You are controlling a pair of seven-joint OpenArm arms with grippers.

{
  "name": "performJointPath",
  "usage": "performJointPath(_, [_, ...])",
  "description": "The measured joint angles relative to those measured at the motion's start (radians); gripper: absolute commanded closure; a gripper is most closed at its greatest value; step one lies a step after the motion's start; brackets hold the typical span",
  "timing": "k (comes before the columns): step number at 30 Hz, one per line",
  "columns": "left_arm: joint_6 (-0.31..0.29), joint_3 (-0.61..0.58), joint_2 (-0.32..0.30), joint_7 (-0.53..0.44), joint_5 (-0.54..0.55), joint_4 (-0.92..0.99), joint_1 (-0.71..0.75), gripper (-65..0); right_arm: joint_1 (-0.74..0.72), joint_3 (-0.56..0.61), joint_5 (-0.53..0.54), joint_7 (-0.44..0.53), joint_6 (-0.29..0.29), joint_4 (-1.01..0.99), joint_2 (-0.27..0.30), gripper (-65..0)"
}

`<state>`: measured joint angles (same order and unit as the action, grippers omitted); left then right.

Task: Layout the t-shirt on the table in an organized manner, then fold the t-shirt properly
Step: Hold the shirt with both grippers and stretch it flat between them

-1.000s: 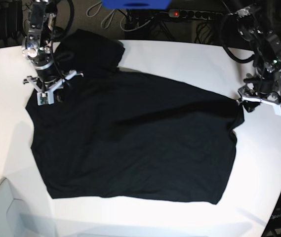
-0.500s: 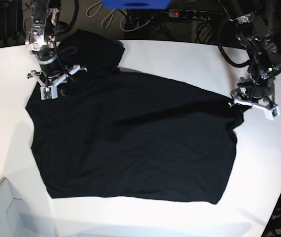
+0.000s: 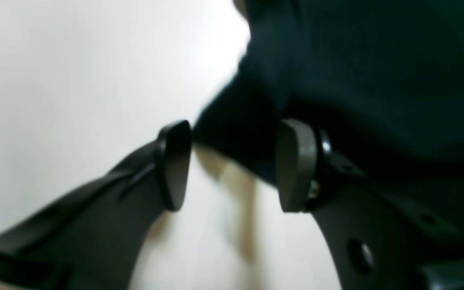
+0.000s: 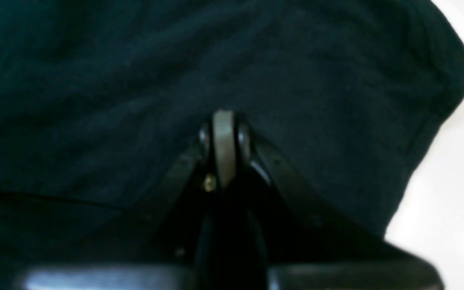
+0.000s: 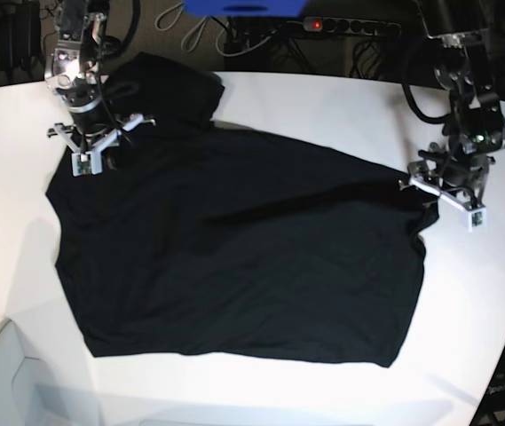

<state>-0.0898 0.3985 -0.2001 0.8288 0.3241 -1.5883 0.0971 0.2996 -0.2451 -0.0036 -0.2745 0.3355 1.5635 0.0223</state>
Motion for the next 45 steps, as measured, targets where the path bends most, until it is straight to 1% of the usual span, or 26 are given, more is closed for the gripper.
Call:
performJointPath(5, [0.0, -0.002, -0.013, 0.002, 0.0, 0.077, -0.054, -33.0, 0.0, 0.0, 0.0, -0.002, 0.0, 0.0, 0.0, 0.0])
performJointPath(9, [0.0, -0.006, -0.013, 0.001, 0.002, 0.071, -0.076, -32.0, 0.0, 0.0, 0.0, -0.002, 0.0, 0.0, 0.0, 0.0])
performJointPath(10, [0.0, -0.006, -0.013, 0.002, 0.003, 0.068, -0.075, -30.0, 0.0, 0.0, 0.0, -0.002, 0.0, 0.0, 0.0, 0.0])
performJointPath(11, [0.0, -0.005, -0.013, 0.002, 0.003, 0.069, -0.075, -26.2, 0.0, 0.0, 0.0, -0.002, 0.0, 0.0, 0.0, 0.0])
performJointPath(13, [0.0, -0.001, -0.013, 0.002, 0.002, 0.083, -0.075, -15.1, 0.0, 0.0, 0.0, -0.002, 0.0, 0.0, 0.001, 0.0])
performJointPath(14, [-0.004, 0.0, -0.014, 0.0, 0.002, 0.095, -0.076, -10.6, 0.0, 0.0, 0.0, -0.002, 0.0, 0.0, 0.003, 0.0])
performJointPath(16, [-0.005, 0.0, -0.013, 0.004, 0.001, 0.116, -0.073, -2.6, 0.0, -0.001, 0.0, -0.002, 0.0, 0.0, 0.003, 0.0])
performJointPath(17, [-0.005, 0.0, -0.013, 0.005, 0.002, 0.115, -0.069, 0.0, 0.0, -0.001, 0.0, -0.002, 0.0, 0.0, 0.002, 0.0])
performJointPath(20, [-0.005, 0.0, -0.013, 0.006, 0.002, 0.109, -0.064, -0.3, 0.0, -0.001, 0.0, -0.002, 0.0, 0.0, 0.003, 0.0])
performJointPath(23, [-0.005, 0.005, -0.013, 0.009, 0.002, 0.05, -0.047, 0.0, 0.0, -0.001, 0.0, -0.002, 0.0, 0.0, 0.002, 0.0])
performJointPath(25, [-0.013, 0.045, -0.008, 0.014, 0.009, -0.015, -0.023, 0.0, -0.001, 0.0, 0.001, -0.002, 0.0, -0.003, 0.003, 0.0])
performJointPath(29, [-0.008, 0.106, -0.006, 0.044, 0.007, -0.101, -0.013, 0.0, -0.009, 0.0, 0.004, 0.015, 0.0, -0.024, 0.003, 0.0])
performJointPath(32, [-0.012, 0.143, -0.011, 0.108, 0.018, -0.085, -0.034, 0.0, -0.017, 0.0, 0.015, 0.043, 0.0, -0.05, 0.006, 0.0])
performJointPath(34, [-0.011, 0.169, -0.011, 0.153, 0.009, -0.054, -0.047, 0.0, -0.028, 0.001, 0.014, 0.034, 0.0, -0.053, 0.008, 0.0])
performJointPath(38, [-0.012, 0.202, -0.006, 0.211, 0.016, 0.015, -0.059, 0.0, -0.033, 0.001, 0.014, 0.029, 0.0, -0.055, 0.008, 0.0])
performJointPath(42, [-0.016, 0.309, 0.006, 0.291, 0.026, 0.062, -0.059, 0.0, -0.033, 0.001, 0.014, 0.029, 0.0, -0.055, 0.009, 0.0])
performJointPath(45, [-0.015, 0.41, 0.014, 0.304, 0.05, 0.066, -0.063, 0.0, -0.034, 0.002, 0.015, 0.029, 0.0, -0.055, 0.008, 0.0])
